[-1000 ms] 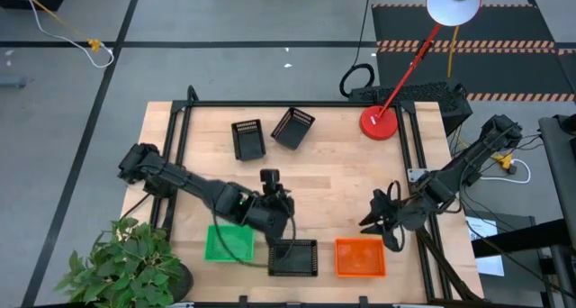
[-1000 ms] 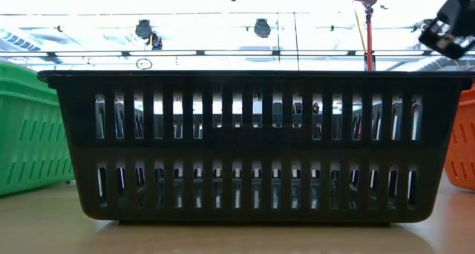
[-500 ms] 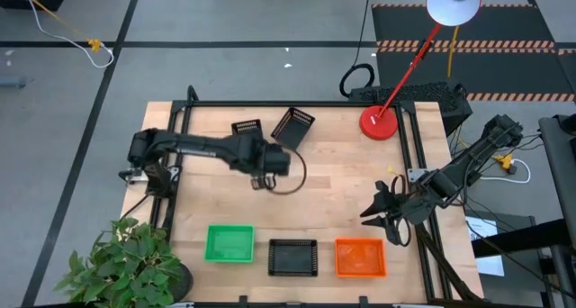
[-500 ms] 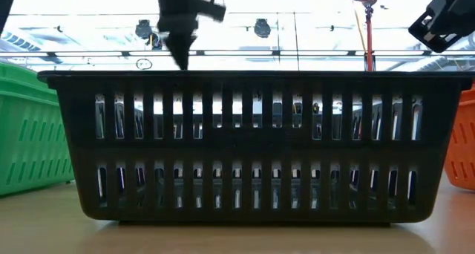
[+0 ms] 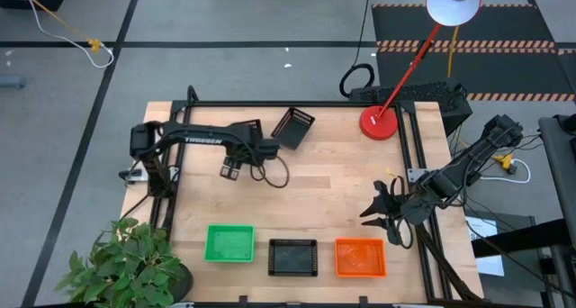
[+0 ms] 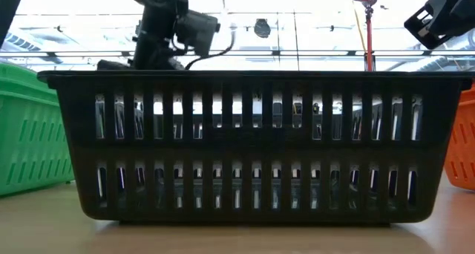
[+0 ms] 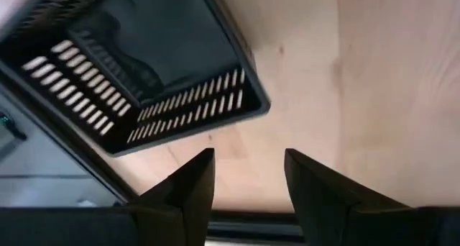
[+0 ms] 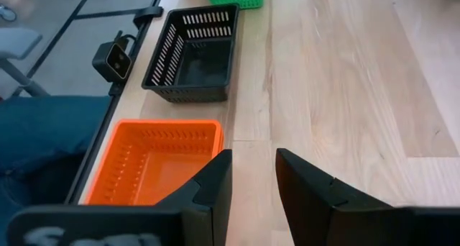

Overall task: Stack baskets by color
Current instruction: Stack the top left black bin on top of the bottom black bin

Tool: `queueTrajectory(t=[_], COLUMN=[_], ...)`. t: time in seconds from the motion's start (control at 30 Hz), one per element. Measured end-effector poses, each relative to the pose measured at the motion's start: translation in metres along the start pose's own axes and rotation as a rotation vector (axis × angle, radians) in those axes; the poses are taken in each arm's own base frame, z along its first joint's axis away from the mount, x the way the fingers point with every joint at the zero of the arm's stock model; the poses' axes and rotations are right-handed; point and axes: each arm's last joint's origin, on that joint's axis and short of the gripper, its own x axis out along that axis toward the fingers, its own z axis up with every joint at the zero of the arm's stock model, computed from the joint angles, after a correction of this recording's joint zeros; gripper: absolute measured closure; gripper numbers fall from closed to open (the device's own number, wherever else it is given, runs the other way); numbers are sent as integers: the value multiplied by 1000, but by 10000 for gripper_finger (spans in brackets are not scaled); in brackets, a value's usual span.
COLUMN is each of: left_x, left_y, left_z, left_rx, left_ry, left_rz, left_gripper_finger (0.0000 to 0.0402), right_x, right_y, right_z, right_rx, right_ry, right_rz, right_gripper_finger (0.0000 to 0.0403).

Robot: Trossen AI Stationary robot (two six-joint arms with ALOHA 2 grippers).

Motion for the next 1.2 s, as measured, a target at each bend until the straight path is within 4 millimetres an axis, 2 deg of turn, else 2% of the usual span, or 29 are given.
queueTrajectory(t=[0.17, 0.3, 0.57, 0.93, 1.2], left_x=[17, 23, 33, 38, 40], left_y=[3, 8, 9, 22, 25], left_z=[-7, -6, -2, -3, -7], left_rx=[196, 237, 430, 456, 448], left_ry=[61, 79, 50, 10, -13], left_rz=[-9, 75, 97, 115, 57], left_gripper_finger=[231, 231, 231, 233, 284], right_x=[0, 0, 0, 0, -1], right_y=[0, 0, 0, 4, 4], right_z=[0, 0, 0, 8, 9], right_rx=[-29, -51, -79, -200, -203], right_ry=[-1, -2, -3, -87, -94], right_rz=[0, 0, 1, 33, 38], right_gripper_finger=[298, 298, 298, 298, 298])
